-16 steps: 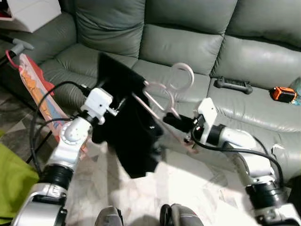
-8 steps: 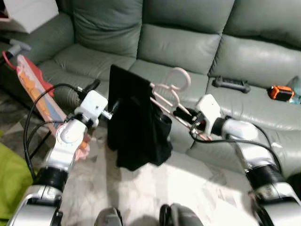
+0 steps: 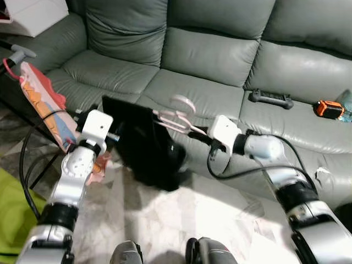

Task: Hang hanger

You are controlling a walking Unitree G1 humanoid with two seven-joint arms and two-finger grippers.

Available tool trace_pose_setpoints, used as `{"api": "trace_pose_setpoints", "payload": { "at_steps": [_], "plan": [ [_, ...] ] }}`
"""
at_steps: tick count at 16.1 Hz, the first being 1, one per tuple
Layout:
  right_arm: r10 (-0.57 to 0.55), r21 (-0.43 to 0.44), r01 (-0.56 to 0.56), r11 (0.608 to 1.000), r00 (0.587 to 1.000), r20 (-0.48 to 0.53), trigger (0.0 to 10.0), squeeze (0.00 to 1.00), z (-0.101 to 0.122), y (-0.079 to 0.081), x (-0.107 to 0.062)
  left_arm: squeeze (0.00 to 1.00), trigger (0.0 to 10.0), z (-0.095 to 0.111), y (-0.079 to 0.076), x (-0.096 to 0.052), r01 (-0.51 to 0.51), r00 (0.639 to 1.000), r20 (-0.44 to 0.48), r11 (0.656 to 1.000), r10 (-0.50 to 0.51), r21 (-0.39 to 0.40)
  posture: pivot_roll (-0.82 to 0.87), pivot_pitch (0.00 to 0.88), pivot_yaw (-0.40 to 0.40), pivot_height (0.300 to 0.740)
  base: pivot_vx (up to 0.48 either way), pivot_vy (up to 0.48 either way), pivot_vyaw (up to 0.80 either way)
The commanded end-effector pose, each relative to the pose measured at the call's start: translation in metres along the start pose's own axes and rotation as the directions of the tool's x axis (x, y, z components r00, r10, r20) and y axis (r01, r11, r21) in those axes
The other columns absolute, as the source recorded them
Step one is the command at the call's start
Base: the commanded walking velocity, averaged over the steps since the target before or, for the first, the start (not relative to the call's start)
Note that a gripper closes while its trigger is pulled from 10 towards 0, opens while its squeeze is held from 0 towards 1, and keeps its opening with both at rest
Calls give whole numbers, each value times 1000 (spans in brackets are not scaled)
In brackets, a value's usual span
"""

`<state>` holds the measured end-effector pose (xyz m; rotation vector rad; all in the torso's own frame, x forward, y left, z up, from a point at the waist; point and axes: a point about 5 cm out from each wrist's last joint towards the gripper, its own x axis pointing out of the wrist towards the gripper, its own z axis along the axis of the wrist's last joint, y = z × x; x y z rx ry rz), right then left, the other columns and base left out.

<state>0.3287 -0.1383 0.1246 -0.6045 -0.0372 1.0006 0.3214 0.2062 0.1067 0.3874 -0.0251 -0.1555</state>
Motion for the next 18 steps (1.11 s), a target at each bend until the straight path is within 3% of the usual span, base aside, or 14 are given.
{"api": "trace_pose_setpoints", "payload": {
  "at_steps": [1, 2, 4, 7, 13, 17, 18],
  "plan": [
    [-44, -22, 45, 999, 999, 18, 10000, 0, 0, -2, -4, 0, 10000, -9, 4, -7, -37, 998, -50, 998, 34, -45, -54, 123, -25, 740, 0, 0, 0],
    [-59, -29, 59, 998, 998, 9, 10000, 0, -4, -1, -7, 0, 10000, -14, 4, -11, -51, 996, -76, 996, 45, -75, -58, 127, -23, 740, 0, 0, 0],
    [-121, -122, 119, 985, 993, -12, 10000, 0, -8, -4, -12, 0, 10000, -22, 4, -21, -64, 992, -116, 993, 53, -102, -62, 130, -20, 740, 0, 0, 0],
    [-253, -213, 257, 943, 966, 43, 10000, 0, 4, -22, -9, 0, 10000, -18, -3, -22, -79, 992, -108, 984, 62, -157, -56, 128, -27, 740, 0, 0, 0],
    [-265, -207, 283, 936, 958, 111, 10000, 0, 23, -25, 17, 0, 10000, 20, -25, -8, 96, 995, 68, 929, -76, -357, -55, 121, -29, 740, 0, 0, 0],
    [-261, -222, 275, 936, 961, 89, 10000, 0, 21, -21, 27, 0, 10000, 38, -37, -7, 204, 978, 142, 853, -153, -481, -53, 114, -17, 740, 0, 0, 0],
    [-265, -184, 276, 943, 961, 81, 10000, 0, 18, -20, 28, 0, 10000, 42, -37, -7, 221, 973, 168, 832, -155, -509, -52, 111, -15, 740, 0, 0, 0]
  ]
}}
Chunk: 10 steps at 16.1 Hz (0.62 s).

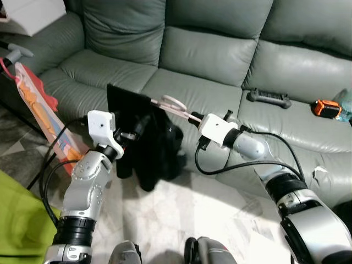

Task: Hang hanger

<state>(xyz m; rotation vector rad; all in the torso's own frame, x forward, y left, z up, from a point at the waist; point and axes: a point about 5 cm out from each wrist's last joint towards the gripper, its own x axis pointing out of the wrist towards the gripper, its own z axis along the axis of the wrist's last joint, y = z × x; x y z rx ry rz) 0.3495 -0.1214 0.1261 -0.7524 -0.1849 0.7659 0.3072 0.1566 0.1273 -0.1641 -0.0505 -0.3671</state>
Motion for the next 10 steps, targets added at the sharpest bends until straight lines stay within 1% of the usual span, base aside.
{"api": "trace_pose_setpoints", "payload": {
  "at_steps": [1, 2, 3, 4, 5, 7, 10],
  "plan": [
    [-39, 8, 39, 999, 997, 67, 10000, 0, 14, -11, 6, 0, 10000, 6, 0, 0, 14, 1000, 21, 1000, -13, -26, -52, 111, -15, 740, 0, 0, 0],
    [-38, 15, 37, 999, 997, 68, 10000, 0, 14, -10, 7, 0, 10000, 6, -2, 0, 22, 1000, 21, 999, -20, -49, -52, 109, -13, 740, 0, 0, 0],
    [-37, 17, 36, 999, 997, 70, 10000, 0, 14, -10, 8, 0, 10000, 7, -7, 1, 54, 998, 17, 996, -53, -66, -53, 108, -13, 740, 0, 0, 0],
    [-43, 25, 42, 999, 996, 73, 10000, 0, 15, -10, 9, 0, 10000, 5, -12, 1, 87, 996, 5, 994, -87, -66, -53, 108, -13, 740, 0, 0, 0],
    [-57, 50, 53, 997, 995, 82, 10000, 0, 17, -11, 12, 0, 10000, 1, -16, 0, 108, 994, -17, 993, -109, -50, -50, 106, -8, 740, 0, 0, 0],
    [-74, 83, 64, 994, 990, 123, 10000, 0, 26, -13, 17, 0, 10000, -9, -19, 3, 113, 992, -50, 993, -114, -27, -51, 105, -7, 740, 0, 0, 0],
    [-75, 161, 49, 986, 984, 164, 10000, 0, 34, -9, 21, 0, 10000, -13, -19, 9, 101, 993, -61, 995, -101, 9, -54, 103, -6, 740, 0, 0, 0]
  ]
}}
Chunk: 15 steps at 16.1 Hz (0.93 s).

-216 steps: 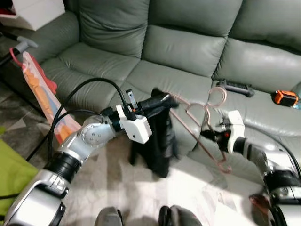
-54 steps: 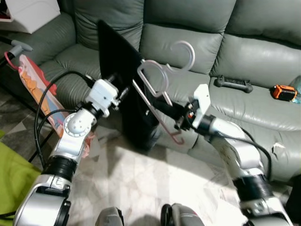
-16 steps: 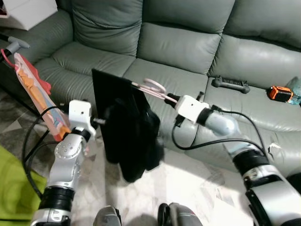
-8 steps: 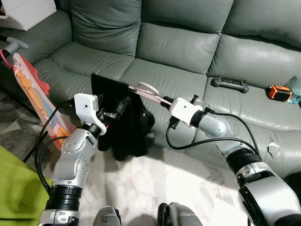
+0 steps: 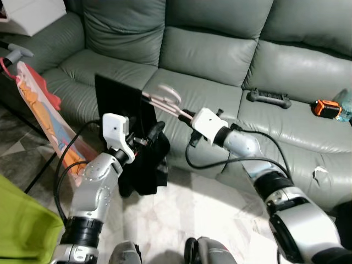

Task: Hang hanger

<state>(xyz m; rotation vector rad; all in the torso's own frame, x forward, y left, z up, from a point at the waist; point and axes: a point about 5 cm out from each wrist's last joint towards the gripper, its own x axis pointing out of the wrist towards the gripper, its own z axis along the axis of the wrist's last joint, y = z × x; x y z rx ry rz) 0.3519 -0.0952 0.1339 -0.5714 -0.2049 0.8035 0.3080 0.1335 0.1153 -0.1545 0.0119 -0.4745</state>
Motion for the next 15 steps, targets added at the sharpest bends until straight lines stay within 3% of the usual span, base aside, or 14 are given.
{"api": "trace_pose_setpoints", "payload": {
  "at_steps": [1, 3, 5, 6, 7, 8, 9, 10, 11, 15],
  "plan": [
    [-36, 27, 33, 999, 994, 102, 10000, 0, 20, -8, 5, 0, 10000, 2, 3, 5, -29, 1000, 10, 999, 29, 36, -58, 104, -6, 740, 0, 0, 0],
    [19, 50, -25, 998, 992, 126, 10000, 0, 24, 1, 5, 0, 9843, 5, 9, 10, -90, 995, 42, 994, 87, 62, -66, 104, -6, 740, 0, 0, 0],
    [47, 51, -54, 997, 990, 134, 10000, 0, 25, 6, 2, 0, 8275, 10, 15, 12, -146, 988, 69, 986, 140, 85, -73, 104, -8, 740, 0, 0, 0],
    [64, 54, -72, 996, 989, 134, 10000, 0, 24, 10, -2, 0, 4706, 10, 22, 11, -193, 979, 84, 976, 185, 102, -76, 104, -11, 740, 0, 0, 0],
    [65, 57, -73, 996, 989, 129, 10000, 0, 23, 11, -5, 0, 4118, 10, 26, 11, -218, 974, 94, 970, 208, 112, -77, 104, -14, 740, 0, 0, 0],
    [64, 62, -71, 996, 992, 113, 10000, 0, 21, 10, -9, 0, 1922, 12, 31, 10, -251, 965, 110, 958, 237, 138, -77, 105, -17, 740, 0, 0, 0],
    [60, 64, -67, 996, 992, 107, 10000, 0, 20, 10, -11, 0, 1020, 12, 32, 9, -259, 963, 114, 955, 244, 144, -77, 105, -17, 740, 0, 0, 0],
    [58, 65, -64, 996, 993, 103, 10000, 0, 19, 9, -12, 0, 1020, 12, 33, 8, -263, 962, 116, 953, 248, 147, -77, 105, -17, 740, 0, 0, 0],
    [43, 64, -48, 997, 996, 76, 10000, 0, 14, 4, -20, 0, 0, 13, 42, 3, -294, 953, 124, 941, 275, 171, -75, 106, -23, 740, 0, 0, 0],
    [49, 48, -50, 998, 998, 39, 10000, 0, 9, -3, -32, 0, 0, 14, 50, -5, -293, 954, 139, 923, 266, 248, -73, 107, -26, 740, 0, 0, 0]
  ]
}}
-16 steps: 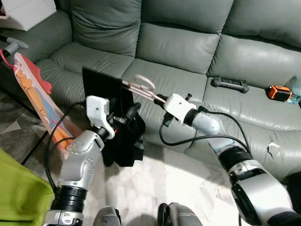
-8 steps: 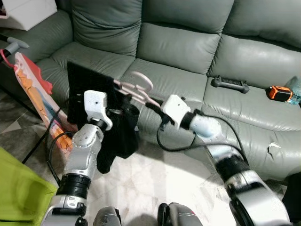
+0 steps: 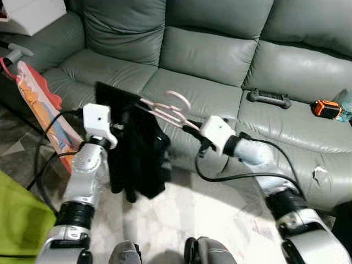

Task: Hang hanger

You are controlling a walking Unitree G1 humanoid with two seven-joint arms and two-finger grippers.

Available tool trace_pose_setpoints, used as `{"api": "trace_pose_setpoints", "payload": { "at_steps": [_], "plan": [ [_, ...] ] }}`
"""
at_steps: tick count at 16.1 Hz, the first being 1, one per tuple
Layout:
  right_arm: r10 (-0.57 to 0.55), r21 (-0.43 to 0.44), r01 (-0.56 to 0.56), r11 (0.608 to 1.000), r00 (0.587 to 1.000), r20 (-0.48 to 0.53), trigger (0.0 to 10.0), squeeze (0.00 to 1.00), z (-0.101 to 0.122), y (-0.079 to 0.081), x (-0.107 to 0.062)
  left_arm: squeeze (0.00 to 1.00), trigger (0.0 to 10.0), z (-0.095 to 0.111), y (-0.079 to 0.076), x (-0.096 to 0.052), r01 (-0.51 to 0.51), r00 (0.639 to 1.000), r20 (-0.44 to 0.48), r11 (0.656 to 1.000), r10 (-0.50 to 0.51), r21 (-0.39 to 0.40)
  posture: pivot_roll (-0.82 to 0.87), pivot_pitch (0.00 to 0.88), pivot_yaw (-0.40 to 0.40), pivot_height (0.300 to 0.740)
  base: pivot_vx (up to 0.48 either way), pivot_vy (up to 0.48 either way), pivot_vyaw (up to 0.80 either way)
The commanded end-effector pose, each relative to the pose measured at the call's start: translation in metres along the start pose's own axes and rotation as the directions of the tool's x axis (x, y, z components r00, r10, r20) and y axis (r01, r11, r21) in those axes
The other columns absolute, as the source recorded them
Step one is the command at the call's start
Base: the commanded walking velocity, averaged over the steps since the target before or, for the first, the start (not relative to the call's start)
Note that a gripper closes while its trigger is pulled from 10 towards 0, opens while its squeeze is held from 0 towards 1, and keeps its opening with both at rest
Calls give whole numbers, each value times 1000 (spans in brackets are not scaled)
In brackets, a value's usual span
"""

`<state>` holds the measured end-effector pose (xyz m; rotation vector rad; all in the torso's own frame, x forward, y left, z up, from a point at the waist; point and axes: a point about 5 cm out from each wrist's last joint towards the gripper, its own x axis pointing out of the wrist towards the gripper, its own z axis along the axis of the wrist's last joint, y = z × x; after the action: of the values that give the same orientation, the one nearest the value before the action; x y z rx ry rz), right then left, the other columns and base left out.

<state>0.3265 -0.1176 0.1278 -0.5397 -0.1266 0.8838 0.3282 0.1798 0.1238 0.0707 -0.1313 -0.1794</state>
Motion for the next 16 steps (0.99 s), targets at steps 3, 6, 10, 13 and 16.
{"api": "trace_pose_setpoints", "payload": {
  "at_steps": [3, 6, 10, 13, 16],
  "plan": [
    [-3, -9, 3, 1000, 999, 49, 10000, 0, 11, -15, -10, 0, 0, -3, 2, -5, 23, 1000, -2, 999, -23, 48, -73, 107, -26, 740, 0, 0, 0],
    [2, -12, -2, 1000, 999, 37, 10000, 0, 11, -20, -13, 0, 0, -1, 0, -3, 28, 1000, 5, 999, -28, 47, -75, 108, -21, 740, 0, 0, 0],
    [8, -4, -8, 1000, 1000, 29, 10000, 0, 11, -17, -11, 0, 0, 1, -4, -2, 38, 999, 22, 998, -40, 46, -68, 110, -19, 740, 0, 0, 0],
    [6, 3, -6, 1000, 1000, 24, 10000, 0, 10, -16, -11, 0, 0, 2, -2, -2, 37, 999, 26, 998, -38, 48, -65, 111, -18, 740, 0, 0, 0],
    [-31, 44, 31, 999, 999, 15, 10000, 0, 8, -18, -9, 0, 0, 8, -3, 1, 34, 998, 50, 999, -36, 39, -65, 111, -17, 740, 0, 0, 0]
  ]
}}
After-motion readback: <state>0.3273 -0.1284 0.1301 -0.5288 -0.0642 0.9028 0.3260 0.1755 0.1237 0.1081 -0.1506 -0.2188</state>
